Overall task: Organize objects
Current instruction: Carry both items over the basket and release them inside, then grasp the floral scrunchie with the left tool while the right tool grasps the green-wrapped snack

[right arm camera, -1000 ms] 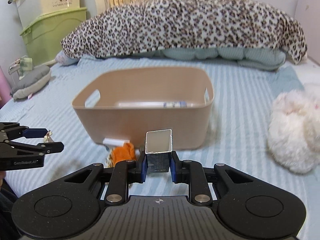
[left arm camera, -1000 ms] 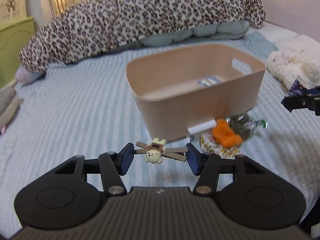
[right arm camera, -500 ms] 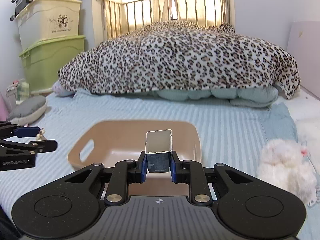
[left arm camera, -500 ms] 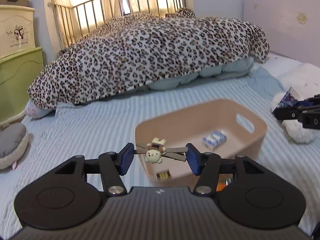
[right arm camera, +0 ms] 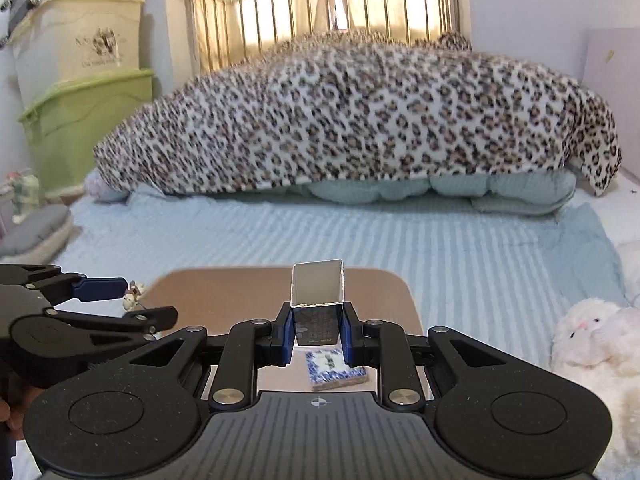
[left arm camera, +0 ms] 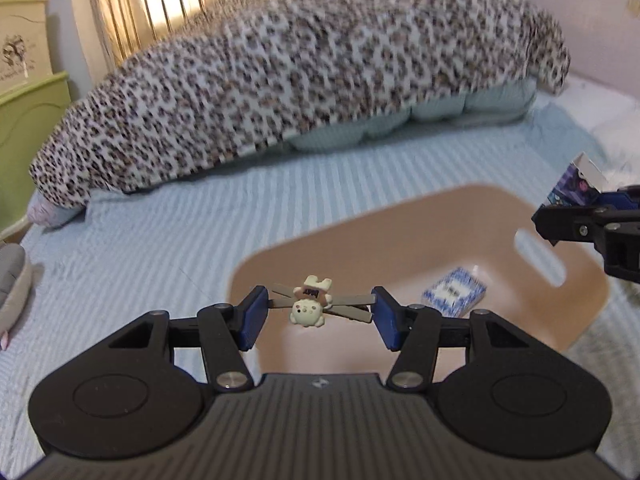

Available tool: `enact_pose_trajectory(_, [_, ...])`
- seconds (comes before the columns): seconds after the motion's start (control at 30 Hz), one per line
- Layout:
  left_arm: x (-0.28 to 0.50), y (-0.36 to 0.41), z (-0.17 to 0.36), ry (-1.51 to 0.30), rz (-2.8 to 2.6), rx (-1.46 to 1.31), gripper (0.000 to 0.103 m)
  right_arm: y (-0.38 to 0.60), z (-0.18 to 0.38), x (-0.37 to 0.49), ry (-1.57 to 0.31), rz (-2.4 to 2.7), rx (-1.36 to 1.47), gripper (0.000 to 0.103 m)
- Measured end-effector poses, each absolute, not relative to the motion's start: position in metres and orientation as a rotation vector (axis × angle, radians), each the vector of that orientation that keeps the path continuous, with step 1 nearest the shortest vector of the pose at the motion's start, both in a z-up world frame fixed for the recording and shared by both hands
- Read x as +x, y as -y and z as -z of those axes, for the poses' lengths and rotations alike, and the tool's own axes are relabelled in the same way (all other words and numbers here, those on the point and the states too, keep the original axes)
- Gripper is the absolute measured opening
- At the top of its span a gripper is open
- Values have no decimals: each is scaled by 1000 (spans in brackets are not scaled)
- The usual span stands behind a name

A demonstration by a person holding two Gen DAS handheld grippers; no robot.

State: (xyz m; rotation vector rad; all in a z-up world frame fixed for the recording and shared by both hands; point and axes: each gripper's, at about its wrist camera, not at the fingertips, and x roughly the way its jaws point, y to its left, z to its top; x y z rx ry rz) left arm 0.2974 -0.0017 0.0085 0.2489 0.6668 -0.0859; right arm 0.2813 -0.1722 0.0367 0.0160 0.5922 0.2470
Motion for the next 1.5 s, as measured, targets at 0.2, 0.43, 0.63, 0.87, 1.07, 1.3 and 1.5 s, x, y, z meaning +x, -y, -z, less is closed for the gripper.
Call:
enact_pose_trajectory(0.2, [319,7,35,-787,71,267,58,162,8,304,-698,-217,-65,20])
enact_pose_trajectory(0.43, [317,7,47,-842,48,290,60,157,33,308,-770,-222,-94,37])
enact_pose_trajectory(0.63, [293,6,17,-792,45,277,82,161,16,288,-709,-219,-93,60])
enact_pose_trajectory(0.87, [261,2,-15,-752,16,249,93,171,-17,254,-652,-216,-103,78])
enact_pose_trajectory(1.07, [228,-3,-21,-762,27,224,95,182,-15,218,-688,-223,-66,83])
enact_pose_trajectory(1.3, [196,-12,-8,-797,40,216,95,181,11,192,-754,-225,-101,87])
enact_pose_trajectory(1.5, [185,-21,21,-857,57,211,95,175,42,182,-831,-240,-116,87])
